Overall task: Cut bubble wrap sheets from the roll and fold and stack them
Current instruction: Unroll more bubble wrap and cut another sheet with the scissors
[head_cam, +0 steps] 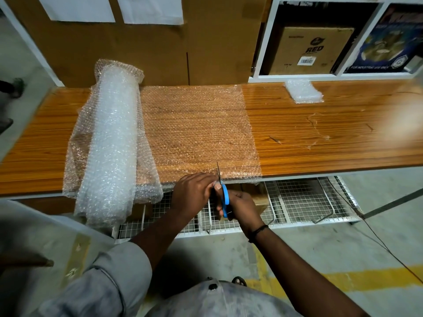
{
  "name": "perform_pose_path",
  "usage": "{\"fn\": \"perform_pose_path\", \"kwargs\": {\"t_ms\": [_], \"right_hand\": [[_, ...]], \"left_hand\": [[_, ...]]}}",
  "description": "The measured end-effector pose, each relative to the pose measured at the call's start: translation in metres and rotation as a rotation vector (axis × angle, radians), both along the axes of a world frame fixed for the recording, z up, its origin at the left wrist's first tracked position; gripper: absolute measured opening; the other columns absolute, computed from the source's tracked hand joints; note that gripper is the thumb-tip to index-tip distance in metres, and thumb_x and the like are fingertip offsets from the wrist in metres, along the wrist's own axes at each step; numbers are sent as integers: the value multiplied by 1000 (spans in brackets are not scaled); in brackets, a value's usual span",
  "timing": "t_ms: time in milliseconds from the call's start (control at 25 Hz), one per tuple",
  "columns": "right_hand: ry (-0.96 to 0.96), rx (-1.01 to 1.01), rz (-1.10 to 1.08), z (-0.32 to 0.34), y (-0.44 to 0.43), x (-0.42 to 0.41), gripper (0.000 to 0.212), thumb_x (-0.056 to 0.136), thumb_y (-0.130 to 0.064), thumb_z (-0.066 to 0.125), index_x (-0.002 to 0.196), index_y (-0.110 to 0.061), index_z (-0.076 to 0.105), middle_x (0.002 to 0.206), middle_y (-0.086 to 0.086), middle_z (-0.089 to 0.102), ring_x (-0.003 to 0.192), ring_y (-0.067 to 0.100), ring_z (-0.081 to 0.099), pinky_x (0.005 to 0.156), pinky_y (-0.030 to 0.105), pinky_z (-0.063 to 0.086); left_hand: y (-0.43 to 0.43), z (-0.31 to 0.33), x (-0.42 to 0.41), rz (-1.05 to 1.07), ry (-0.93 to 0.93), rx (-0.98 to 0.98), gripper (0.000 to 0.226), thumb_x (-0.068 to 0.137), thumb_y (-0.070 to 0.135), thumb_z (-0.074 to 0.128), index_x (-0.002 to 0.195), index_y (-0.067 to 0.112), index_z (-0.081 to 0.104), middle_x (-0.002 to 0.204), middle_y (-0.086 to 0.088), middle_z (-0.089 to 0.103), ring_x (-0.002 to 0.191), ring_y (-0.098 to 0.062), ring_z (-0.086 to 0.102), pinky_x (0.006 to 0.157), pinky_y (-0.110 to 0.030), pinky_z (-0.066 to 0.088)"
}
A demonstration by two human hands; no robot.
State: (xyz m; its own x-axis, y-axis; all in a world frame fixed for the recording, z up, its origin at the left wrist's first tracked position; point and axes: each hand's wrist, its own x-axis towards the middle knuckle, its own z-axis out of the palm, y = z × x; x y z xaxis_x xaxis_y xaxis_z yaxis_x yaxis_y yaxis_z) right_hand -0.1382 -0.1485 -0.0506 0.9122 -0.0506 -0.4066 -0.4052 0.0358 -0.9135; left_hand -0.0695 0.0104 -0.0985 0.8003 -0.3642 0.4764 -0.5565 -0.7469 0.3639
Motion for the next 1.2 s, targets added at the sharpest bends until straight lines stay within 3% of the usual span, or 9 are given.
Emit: {"fn": "perform_pose_path", "kwargs": {"t_ms": [200,360,640,800,960,1200], "right_hand": [[-9,-58,-58,-5,4,1,47,91,-50,74,73,-6,76,62,15,63,56,23,53,46,20,37],[4,-65,-102,-3,5,5,47,93,-41,75,81,4,76,61,14,62,47,15,53,43,16,38],[25,-76,-87,13,2,15,37,97,-28,71,67,-6,68,61,12,62,44,13,51,39,13,36],[26,-83,-91,16,5,22,36,97,-22,70,65,-6,66,56,9,61,44,15,51,38,14,35],[2,-111,-107,12,3,30,34,97,-20,71,68,-3,71,57,11,62,41,14,51,42,19,37],[22,-160,-99,12,3,42,35,97,-17,65,66,-3,67,53,9,60,39,12,49,38,14,33]], "left_hand": [[0,2,-2,-18,2,-13,32,93,26,54,110,19,79,110,1,78,99,-21,74,84,-38,59],[1,2,-3,-38,6,-27,35,93,26,50,110,18,79,109,0,78,99,-22,74,83,-39,59],[2,3,-2,-5,65,-29,39,92,23,47,114,15,78,111,-1,78,100,-23,74,84,-41,60],[2,8,0,-16,62,-46,38,90,21,49,113,15,78,111,-2,78,98,-23,74,83,-40,60],[2,6,2,-22,31,-45,28,86,13,63,109,16,79,108,-1,78,94,-24,74,80,-37,59],[2,5,4,-22,20,-52,26,83,9,68,107,14,79,106,-4,78,92,-26,75,80,-39,60]]}}
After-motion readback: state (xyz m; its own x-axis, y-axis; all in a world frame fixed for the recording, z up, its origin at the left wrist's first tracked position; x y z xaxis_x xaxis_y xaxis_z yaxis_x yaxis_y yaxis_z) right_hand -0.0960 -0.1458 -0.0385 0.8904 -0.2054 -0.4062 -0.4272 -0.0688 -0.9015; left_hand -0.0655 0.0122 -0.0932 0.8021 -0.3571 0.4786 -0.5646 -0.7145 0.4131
